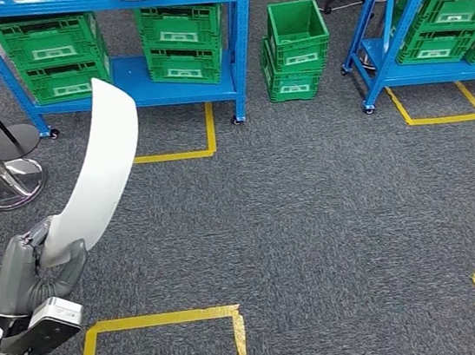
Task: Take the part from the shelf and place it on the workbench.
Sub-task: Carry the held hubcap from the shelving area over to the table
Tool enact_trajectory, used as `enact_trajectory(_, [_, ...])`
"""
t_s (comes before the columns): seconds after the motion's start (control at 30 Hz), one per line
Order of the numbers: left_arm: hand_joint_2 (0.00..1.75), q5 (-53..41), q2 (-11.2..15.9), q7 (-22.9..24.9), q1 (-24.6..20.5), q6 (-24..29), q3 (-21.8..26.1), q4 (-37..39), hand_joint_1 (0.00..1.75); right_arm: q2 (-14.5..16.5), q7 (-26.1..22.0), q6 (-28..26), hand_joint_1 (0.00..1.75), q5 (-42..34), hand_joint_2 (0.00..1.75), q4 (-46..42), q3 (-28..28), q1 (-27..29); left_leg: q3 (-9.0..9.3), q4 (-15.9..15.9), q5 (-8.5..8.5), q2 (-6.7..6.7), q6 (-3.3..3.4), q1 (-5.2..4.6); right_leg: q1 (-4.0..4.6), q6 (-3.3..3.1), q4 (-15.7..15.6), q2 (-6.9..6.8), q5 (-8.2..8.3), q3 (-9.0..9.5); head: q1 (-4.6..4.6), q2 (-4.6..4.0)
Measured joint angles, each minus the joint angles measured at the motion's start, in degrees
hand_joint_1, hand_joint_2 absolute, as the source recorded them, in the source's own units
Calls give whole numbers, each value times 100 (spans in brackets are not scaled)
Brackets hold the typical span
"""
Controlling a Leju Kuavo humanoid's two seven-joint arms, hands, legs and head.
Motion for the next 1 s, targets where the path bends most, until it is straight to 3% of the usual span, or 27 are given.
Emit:
enact_trajectory(0.03, [175, -3, 0, 0, 5, -3, 5, -1, 175, -1, 0, 0, 0, 3, 0, 0, -1, -2, -71, 91, 46, -1, 36, -15, 19, -17, 0, 2, -12, 11, -1, 0])
enact_trajectory(0.07, [175, -5, -1, 0, 7, -7, 9, -2, 175, -1, -1, 0, 0, 7, 0, 0, -2, -5, -38, -36, 199, -2, 86, -39, 40, -32, -1, 8, -25, 29, -2, 0])
enact_trajectory(0.13, [175, -10, -2, 0, 10, -15, 14, -15, 175, 0, -2, 0, 0, 17, 0, 1, -3, -12, 241, -724, 634, -8, 231, -116, 67, -52, -7, 21, -53, 69, -2, 0])
enact_trajectory(0.2, [175, -20, -11, 0, 12, -29, 17, -44, 175, 1, -6, 1, 0, 32, 0, 3, -4, -21, 487, -1308, 832, -8, 336, -179, 94, -32, -2, 33, -86, 75, 0, 0])
enact_trajectory(0.37, [175, -107, -77, 0, 51, -134, 47, -114, 175, 1, -10, 13, 0, 111, 0, 3, -15, -32, 633, -1602, 814, -7, 329, -169, 91, 111, 85, -11, -204, 15, -7, 0])
enact_trajectory(0.47, [175, -138, -134, 0, 59, -185, 61, -133, 175, 1, -10, 29, 0, 123, 0, 2, -32, -49, 721, -1642, 776, 2, 375, -160, 103, 159, 1053, -61, -618, -496, 23, 0])
enact_trajectory(0.5, [175, -145, -150, 0, 65, -200, 67, -133, 175, 1, -10, 31, 0, 128, 0, 2, -37, -51, 744, -1641, 753, 3, 384, -163, 103, 168, 1363, -63, -691, -691, 27, 0])
enact_trajectory(0.53, [175, -157, -165, 0, 71, -214, 79, -133, 175, 1, -9, 32, 0, 134, 0, 2, -41, -47, 774, -1640, 727, 1, 388, -165, 104, 176, 1499, -64, -653, -808, 27, 0])
enact_trajectory(0.57, [175, -168, -180, 0, 77, -226, 93, -134, 175, 1, -9, 33, 0, 143, 0, 2, -43, -45, 815, -1640, 696, -3, 385, -166, 104, 180, 1417, -67, -502, -816, 28, 0])
enact_trajectory(0.6, [175, -179, -195, 0, 84, -239, 109, -135, 175, 0, -9, 34, 0, 154, 0, 2, -45, -45, 871, -1639, 659, -7, 374, -165, 102, 180, 1116, -73, -260, -708, 28, 0])
enact_trajectory(0.63, [175, -194, -210, 0, 91, -257, 126, -138, 175, -1, -9, 35, 0, 167, 0, 2, -47, -46, 926, -1636, 616, -10, 355, -165, 101, 178, 723, -86, -21, -546, 29, 0])
enact_trajectory(0.7, [175, -224, -240, 0, 98, -297, 154, -154, 175, -2, -10, 50, 0, 193, 0, 3, -54, -66, 1000, -1607, 530, -12, 303, -189, 102, 140, 94, -98, 211, -236, 25, 1])
enact_trajectory(0.87, [175, -257, -299, -10, 105, -345, 199, -232, 175, -10, -15, 73, 0, 215, 0, 2, -96, -91, 980, -1471, 384, -9, 188, -198, 91, -33, -59, -76, 150, -103, -9, 1])
enact_trajectory(0.93, [175, -280, -315, -15, 109, -379, 227, -263, 175, -10, -17, 90, 0, 222, 0, 2, -99, -97, 692, -909, 121, -10, 115, -176, 68, -91, -73, -75, 121, -65, -39, 0])
enact_trajectory(1.0, [175, -306, -333, -17, 120, -416, 261, -271, 175, -10, -19, 105, 0, 225, 0, 2, -98, -105, 220, -130, -128, -10, 69, -139, 59, -115, -73, -72, 76, -30, -51, 0])
